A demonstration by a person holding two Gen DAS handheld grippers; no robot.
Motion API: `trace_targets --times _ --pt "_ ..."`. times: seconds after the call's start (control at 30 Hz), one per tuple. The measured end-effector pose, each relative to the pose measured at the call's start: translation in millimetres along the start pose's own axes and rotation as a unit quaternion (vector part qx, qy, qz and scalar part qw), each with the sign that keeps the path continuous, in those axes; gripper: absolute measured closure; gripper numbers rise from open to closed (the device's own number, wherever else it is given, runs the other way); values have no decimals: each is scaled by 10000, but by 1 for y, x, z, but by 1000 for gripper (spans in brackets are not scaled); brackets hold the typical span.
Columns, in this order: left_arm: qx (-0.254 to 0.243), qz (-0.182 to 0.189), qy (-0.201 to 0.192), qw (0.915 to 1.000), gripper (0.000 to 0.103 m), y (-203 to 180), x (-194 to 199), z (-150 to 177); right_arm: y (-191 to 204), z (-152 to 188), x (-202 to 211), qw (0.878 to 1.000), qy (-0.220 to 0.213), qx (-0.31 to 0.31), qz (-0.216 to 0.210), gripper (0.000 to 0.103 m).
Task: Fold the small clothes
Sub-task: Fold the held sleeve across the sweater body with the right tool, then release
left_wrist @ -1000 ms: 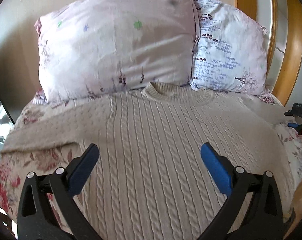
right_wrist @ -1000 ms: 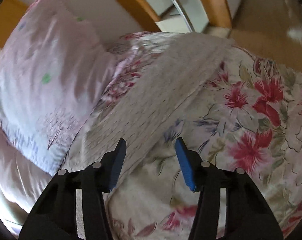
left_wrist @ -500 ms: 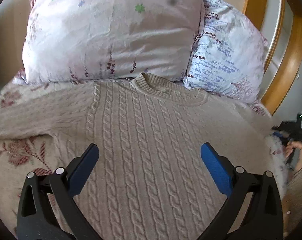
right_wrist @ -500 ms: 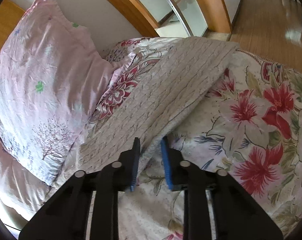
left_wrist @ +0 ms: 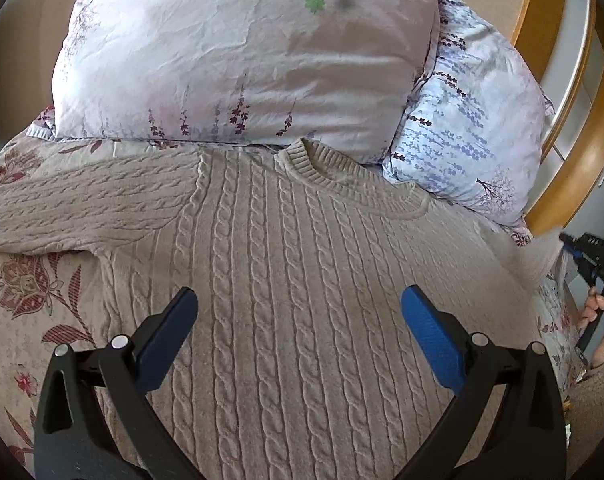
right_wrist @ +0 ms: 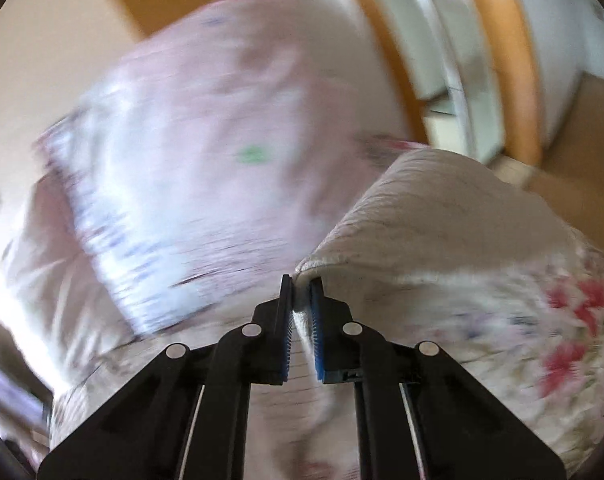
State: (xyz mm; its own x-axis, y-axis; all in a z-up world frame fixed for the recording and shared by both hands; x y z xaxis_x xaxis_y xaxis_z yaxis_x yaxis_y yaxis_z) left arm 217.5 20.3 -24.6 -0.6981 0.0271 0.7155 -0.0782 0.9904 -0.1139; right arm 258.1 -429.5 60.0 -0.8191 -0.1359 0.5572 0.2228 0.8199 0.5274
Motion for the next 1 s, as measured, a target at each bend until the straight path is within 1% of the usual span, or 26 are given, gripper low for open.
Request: trace_targets --times 0.1,0.13,0.2,0.23,0.3,0.37,0.43,0.47,0.5,0.53,0.57,0.6,0.67,0.7,0.73,0.8,0.93,1.0 --pt "49 65 43 10000 2 0 -1 2 51 23 -19 9973 379 373 -505 94" --pt "73 83 57 9999 2 1 -1 2 69 41 -30 9943 650 512 -668 94" --pt "116 110 75 9998 2 1 0 3 85 69 -46 9887 1080 654 -805 94" --pt "125 109 72 9998 2 1 1 3 89 85 -55 9854 1309 712 -828 94" --pt "125 94 47 9999 2 2 3 3 93 121 -75 9766 1832 853 -738 94" --pt "85 89 12 9999 2 2 7 3 88 135 -81 9722 2083 906 -565 92" --pt "8 121 -72 9999 2 2 12 2 83 142 -75 9703 2186 801 -656 79" --pt "-47 159 -146 9998 2 2 16 2 82 140 -68 9698 2212 628 -809 60" --pt "-89 190 -209 9996 2 1 18 1 79 134 -60 9710 2165 434 -911 41" --pt "-152 226 -323 9991 2 1 22 -1 75 130 -50 9733 2058 252 -990 37" --pt "-180 240 -396 9988 2 1 24 -2 69 121 -40 9759 1895 -2 -1080 36" --pt "-185 260 -419 9986 2 1 25 -3 61 115 -33 9771 1803 -219 -1106 36" --pt "-106 446 -371 9983 2 0 27 -4 29 98 -18 9767 1588 -982 -1059 36" --pt "-36 564 -341 9978 2 0 27 -4 13 91 -13 9740 1493 -1352 -1033 37" --pt "82 700 -307 9970 2 1 27 -4 -11 84 -7 9691 1342 -1844 -938 37" --pt "211 790 -248 9963 2 3 26 -5 -43 76 -3 9619 1110 -2397 -709 40" --pt "268 838 -243 9958 2 7 26 -8 -79 67 -6 9541 879 -2833 -420 45" --pt "270 834 -268 9958 2 10 27 -9 -93 61 -8 9541 739 -2886 -316 57"
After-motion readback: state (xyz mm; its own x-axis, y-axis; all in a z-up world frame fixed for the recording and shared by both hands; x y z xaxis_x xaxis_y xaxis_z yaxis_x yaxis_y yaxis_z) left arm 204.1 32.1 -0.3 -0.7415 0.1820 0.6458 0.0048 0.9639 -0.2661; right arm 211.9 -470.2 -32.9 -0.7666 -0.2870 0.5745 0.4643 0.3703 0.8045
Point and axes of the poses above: each gripper's, at about its wrist camera, not at the fingertips, and x roughly against the way its jaws point, y to its left, z to its underside, the point moved 10 cm from there along -x, roughly the way its jaws point, and after that the axes turned 12 degrees about -z, right-handed, at the moved point
